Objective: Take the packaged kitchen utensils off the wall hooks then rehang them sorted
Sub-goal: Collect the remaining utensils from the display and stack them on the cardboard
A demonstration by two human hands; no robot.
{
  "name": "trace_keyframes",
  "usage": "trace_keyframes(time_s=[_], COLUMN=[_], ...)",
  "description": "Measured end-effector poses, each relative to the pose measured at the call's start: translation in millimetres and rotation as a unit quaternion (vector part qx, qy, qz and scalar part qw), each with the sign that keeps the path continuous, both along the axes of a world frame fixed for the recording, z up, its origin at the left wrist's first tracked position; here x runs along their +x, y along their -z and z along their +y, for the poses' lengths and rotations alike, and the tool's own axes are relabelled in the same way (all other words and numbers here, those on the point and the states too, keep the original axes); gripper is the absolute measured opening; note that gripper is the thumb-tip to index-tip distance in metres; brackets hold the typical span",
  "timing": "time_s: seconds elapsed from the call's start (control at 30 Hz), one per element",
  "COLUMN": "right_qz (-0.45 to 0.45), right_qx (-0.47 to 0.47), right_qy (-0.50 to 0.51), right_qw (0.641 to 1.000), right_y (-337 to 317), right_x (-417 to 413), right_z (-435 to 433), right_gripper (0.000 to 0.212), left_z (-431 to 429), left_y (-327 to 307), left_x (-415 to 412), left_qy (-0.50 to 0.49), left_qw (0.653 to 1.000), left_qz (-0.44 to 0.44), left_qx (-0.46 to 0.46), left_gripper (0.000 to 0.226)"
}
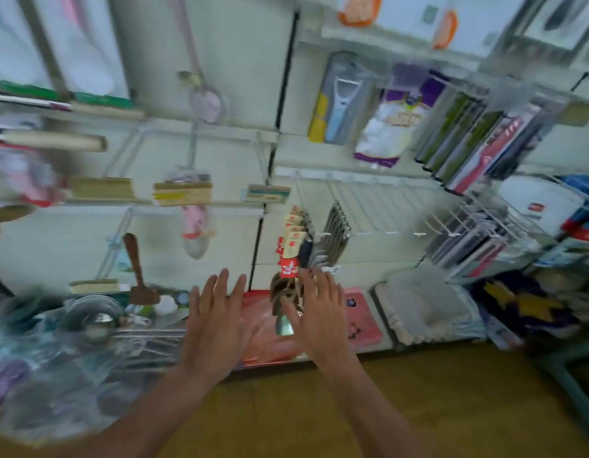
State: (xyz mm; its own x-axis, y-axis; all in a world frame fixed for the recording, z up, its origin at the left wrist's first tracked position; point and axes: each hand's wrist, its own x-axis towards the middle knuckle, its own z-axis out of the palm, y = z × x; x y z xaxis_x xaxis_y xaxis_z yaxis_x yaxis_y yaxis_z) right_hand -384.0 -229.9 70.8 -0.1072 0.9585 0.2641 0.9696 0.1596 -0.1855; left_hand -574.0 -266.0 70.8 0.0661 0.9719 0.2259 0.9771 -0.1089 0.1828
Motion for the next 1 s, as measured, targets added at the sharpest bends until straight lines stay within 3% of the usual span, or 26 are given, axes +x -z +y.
trace_keyframes(time_s=[0.4, 0.47, 0.53, 0.6, 0.7, 0.8, 0.9, 1.0], right_qz=[0.019, 0.048, 0.090, 0.163, 0.290, 0.361, 0.378, 0.377], right_qx=[-0.013, 0.004, -0.019, -0.061, -0.084, -0.071, -0.057, -0.053], right_qy=[0.025, 0.023, 0.012, -0.004, -0.014, -0.017, 0.007, 0.022], right_qw=[0.999, 0.999, 0.996, 0.985, 0.953, 0.930, 0.924, 0.925], right_y=[46.4, 55.6, 61.1, 64.2, 71.6, 77.0, 80.3, 82.8], right_x=[161.8, 174.1, 180.0, 178.6, 164.7, 148.8, 142.0, 141.4], right_z=[127.5, 143.8, 160.6, 177.1, 196.0, 206.3, 212.6, 213.9], right_gripper=[0.071, 0.072, 0.070, 0.065, 0.062, 0.042, 0.033, 0.029], left_z=[124.8, 136.9, 151.6, 173.3, 204.3, 223.2, 232.4, 235.4], left_y=[65.3, 81.9, 98.0, 115.0, 135.6, 139.8, 146.3, 147.4], left_x=[190.0, 212.4, 230.4, 239.1, 244.0, 250.5, 253.3, 247.9], left_qy=[0.076, 0.065, 0.005, -0.060, -0.120, -0.164, -0.168, -0.187], left_qw=[0.995, 0.991, 0.971, 0.924, 0.857, 0.835, 0.808, 0.816], left_qz=[-0.029, -0.077, -0.198, -0.333, -0.477, -0.512, -0.555, -0.530], left_qx=[-0.055, -0.087, -0.132, -0.175, -0.155, -0.112, -0.105, -0.136], left_gripper=[0.068, 0.067, 0.069, 0.070, 0.072, 0.065, 0.047, 0.035])
